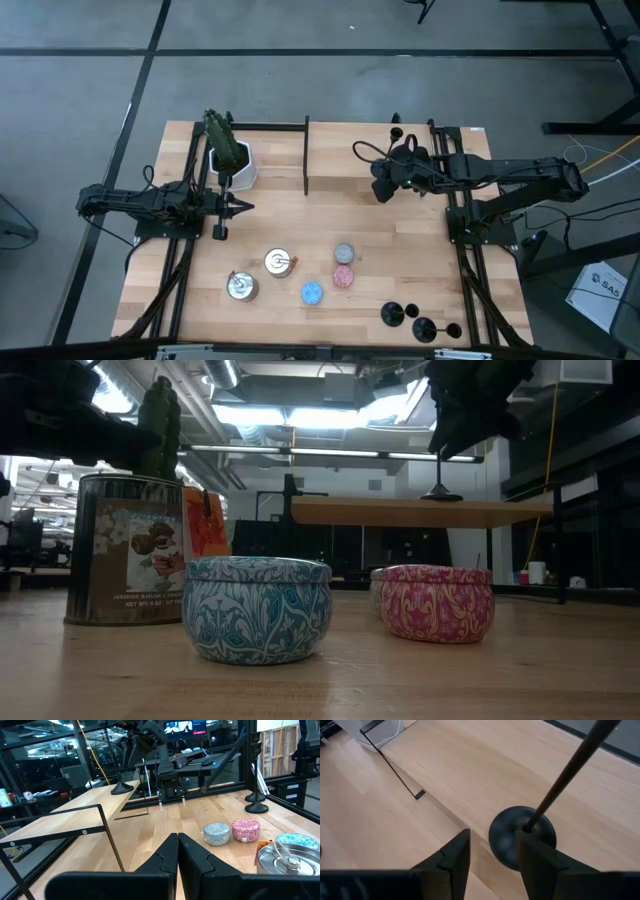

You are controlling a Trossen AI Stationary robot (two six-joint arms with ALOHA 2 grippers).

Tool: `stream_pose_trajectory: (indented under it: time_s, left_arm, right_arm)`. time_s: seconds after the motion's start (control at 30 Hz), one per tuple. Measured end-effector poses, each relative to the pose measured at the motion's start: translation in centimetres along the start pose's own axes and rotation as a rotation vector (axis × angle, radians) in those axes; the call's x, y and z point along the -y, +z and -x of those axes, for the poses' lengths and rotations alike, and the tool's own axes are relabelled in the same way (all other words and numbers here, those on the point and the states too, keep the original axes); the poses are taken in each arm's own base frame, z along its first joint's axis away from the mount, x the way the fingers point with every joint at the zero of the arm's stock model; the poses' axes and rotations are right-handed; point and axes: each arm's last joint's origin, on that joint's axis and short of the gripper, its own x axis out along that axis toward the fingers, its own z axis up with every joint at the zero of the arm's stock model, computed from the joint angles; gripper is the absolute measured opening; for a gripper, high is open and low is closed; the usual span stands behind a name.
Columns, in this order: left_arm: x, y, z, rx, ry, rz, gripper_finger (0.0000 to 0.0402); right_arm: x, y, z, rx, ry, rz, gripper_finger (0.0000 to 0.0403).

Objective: Pick & Place candle stick holders
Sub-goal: Put the right black candle holder on the shelf

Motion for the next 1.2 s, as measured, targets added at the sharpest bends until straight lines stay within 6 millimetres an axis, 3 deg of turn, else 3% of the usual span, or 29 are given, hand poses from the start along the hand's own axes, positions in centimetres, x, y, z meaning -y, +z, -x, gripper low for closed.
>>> stream_pose_trajectory:
  time_s: [0.4, 0.87, 1.2]
  left_arm:
    - [0.0, 0.0, 0.0, 0.000, 0.000, 0.000, 0.0004]
    - [0.0, 0.0, 0.0, 0.000, 0.000, 0.000, 0.0004]
    - [0.0, 0.0, 0.0, 0.000, 0.000, 0.000, 0.0004]
  right_arm:
    - [0.6, 0.0, 0.0, 0.063, -0.140, 0.024, 0.0153]
    - [1.1, 1.0, -0.5, 0.101, -0.156, 0.057, 0.0153]
    - [1.1, 1.2, -0.5, 0.123, -0.160, 0.051, 0.0088]
